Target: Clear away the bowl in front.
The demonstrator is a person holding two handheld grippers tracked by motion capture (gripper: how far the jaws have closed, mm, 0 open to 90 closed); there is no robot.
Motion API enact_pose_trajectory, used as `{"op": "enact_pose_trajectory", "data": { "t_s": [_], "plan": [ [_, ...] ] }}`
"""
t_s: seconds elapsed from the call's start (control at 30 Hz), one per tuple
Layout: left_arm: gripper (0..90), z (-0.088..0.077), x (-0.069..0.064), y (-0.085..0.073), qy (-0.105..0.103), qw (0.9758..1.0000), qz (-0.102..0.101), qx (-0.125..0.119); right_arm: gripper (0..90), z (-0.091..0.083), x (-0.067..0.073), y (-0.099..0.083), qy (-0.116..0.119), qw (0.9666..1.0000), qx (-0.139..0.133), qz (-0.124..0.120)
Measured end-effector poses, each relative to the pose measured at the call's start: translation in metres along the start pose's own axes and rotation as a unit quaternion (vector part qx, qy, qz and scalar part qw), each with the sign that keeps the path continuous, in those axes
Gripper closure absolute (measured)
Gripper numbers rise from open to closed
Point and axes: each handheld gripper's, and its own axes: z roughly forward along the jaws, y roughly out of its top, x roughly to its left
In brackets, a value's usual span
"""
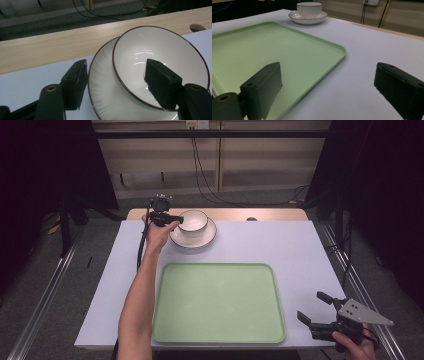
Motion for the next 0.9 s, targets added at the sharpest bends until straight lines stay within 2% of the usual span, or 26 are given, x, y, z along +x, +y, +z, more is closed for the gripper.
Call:
{"op": "enact_pose_trajectory", "data": {
  "t_s": [0.13,0.23,0.3,0.33,0.4,0.53,0.57,0.6,0.63,0.67,0.7,0.77,0.83,0.9],
  "plan": [
    [37.9,0.013,-0.001,-0.002,0.004,0.9997,-0.003,0.022,5.6,-0.001,0.0,0.001,0.004,0.9999,-0.011,0.003],
    [33.3,0.019,0.001,-0.005,0.008,0.9995,0.001,0.029,5.5,-0.003,0.0,0.002,0.0,0.9998,-0.021,0.004],
    [35.2,0.021,0.002,-0.006,0.007,0.9995,-0.003,0.031,5.5,-0.003,0.001,0.002,0.0,0.9997,-0.026,0.004],
    [34.7,0.025,0.003,-0.007,0.006,0.9992,-0.011,0.039,5.5,-0.005,0.001,0.002,0.001,0.9996,-0.029,0.005],
    [34.7,0.028,0.003,-0.008,0.009,0.9986,-0.007,0.052,5.3,-0.005,0.0,0.002,0.001,0.9994,-0.033,0.005],
    [42.8,0.031,0.003,-0.007,0.002,0.998,-0.028,0.057,5.1,-0.006,0.001,0.002,-0.002,0.9994,-0.035,0.008],
    [46.0,0.031,0.003,-0.007,0.002,0.998,-0.028,0.057,5.1,-0.006,0.001,0.002,-0.002,0.9994,-0.035,0.008],
    [48.8,0.033,0.003,-0.007,0.002,0.9973,-0.024,0.07,4.9,-0.006,0.001,0.002,-0.002,0.9994,-0.034,0.008],
    [51.1,0.035,0.002,-0.008,0.001,0.9973,-0.032,0.066,4.8,-0.006,0.0,0.002,-0.002,0.9994,-0.034,0.007],
    [56.1,0.036,0.002,-0.009,-0.008,0.9969,-0.032,0.072,4.8,-0.006,0.0,0.002,-0.001,0.9994,-0.035,0.006],
    [56.7,0.036,0.002,-0.009,-0.008,0.9969,-0.032,0.072,4.9,-0.006,0.0,0.002,0.0,0.9994,-0.034,0.008],
    [58.1,0.039,0.003,-0.011,-0.018,0.9965,-0.045,0.069,4.9,-0.006,0.0,0.002,-0.001,0.9993,-0.036,0.007],
    [59.7,0.04,0.002,-0.011,-0.028,0.9959,-0.041,0.075,4.9,-0.006,0.0,0.001,-0.001,0.9993,-0.036,0.007],
    [61.5,0.04,0.001,-0.01,-0.027,0.996,-0.042,0.074,3.9,-0.006,0.0,0.001,-0.003,0.9993,-0.037,0.007]
  ]
}}
